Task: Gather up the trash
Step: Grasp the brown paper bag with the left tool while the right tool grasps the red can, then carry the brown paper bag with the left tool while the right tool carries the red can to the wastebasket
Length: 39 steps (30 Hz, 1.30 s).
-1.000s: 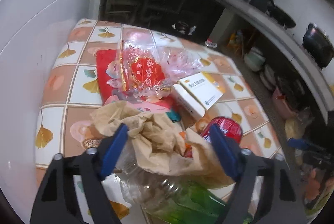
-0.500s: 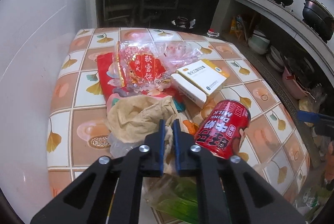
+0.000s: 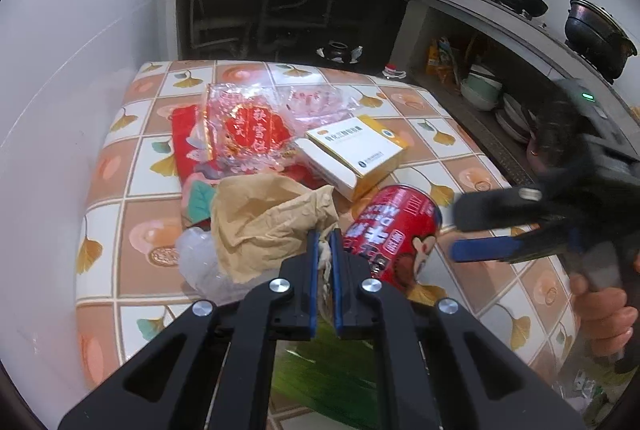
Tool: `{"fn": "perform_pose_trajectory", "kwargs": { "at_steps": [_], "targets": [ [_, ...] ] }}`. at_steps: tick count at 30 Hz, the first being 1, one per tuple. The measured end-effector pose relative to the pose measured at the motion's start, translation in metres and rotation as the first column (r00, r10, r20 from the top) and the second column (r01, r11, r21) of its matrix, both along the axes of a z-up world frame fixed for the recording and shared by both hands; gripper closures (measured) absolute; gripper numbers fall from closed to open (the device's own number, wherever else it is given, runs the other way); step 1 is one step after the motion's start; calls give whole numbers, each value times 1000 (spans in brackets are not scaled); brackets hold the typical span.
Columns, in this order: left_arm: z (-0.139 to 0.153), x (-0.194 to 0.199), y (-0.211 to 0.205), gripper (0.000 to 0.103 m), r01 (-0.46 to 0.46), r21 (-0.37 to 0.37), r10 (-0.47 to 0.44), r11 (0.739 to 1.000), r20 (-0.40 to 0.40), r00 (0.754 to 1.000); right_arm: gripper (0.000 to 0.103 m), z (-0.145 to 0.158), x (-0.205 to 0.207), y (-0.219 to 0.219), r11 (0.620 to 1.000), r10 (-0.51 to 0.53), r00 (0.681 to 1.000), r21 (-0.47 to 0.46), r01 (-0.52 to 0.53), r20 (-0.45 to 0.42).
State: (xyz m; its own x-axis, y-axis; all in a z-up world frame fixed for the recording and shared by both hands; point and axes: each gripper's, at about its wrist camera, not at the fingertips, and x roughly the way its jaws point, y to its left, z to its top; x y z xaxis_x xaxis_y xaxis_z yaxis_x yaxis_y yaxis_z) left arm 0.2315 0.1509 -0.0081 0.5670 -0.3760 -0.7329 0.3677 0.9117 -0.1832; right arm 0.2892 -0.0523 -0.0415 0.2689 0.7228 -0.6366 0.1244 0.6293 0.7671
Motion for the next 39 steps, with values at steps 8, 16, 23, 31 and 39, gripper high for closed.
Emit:
{"fn": "perform_pose_trajectory", "kwargs": {
  "at_steps": [8, 16, 23, 31, 39],
  "targets": [
    [-2, -5, -14, 98, 43, -15, -43, 999, -23, 999, 22, -17, 16, 14, 997, -63, 996, -51, 60, -56],
    [-2, -11, -26, 98, 76, -16, -76, 997, -23, 997, 38, -36, 20, 4, 995, -95, 993, -26, 93, -74],
    [-1, -17, -47, 98, 124, -23, -125, 992, -46, 991, 39, -36, 9, -18, 996, -81, 996, -47, 79, -35],
    [-2, -41, -106, 98, 262, -36, -263, 964, -57, 963, 39, -37, -32, -82, 990, -117, 993, -73, 117, 1],
    [2, -63, -144, 99, 330, -28, -331, 943, -48, 942, 40, -38, -83, -144, 982, -186, 982, -36, 188, 42]
  ]
}}
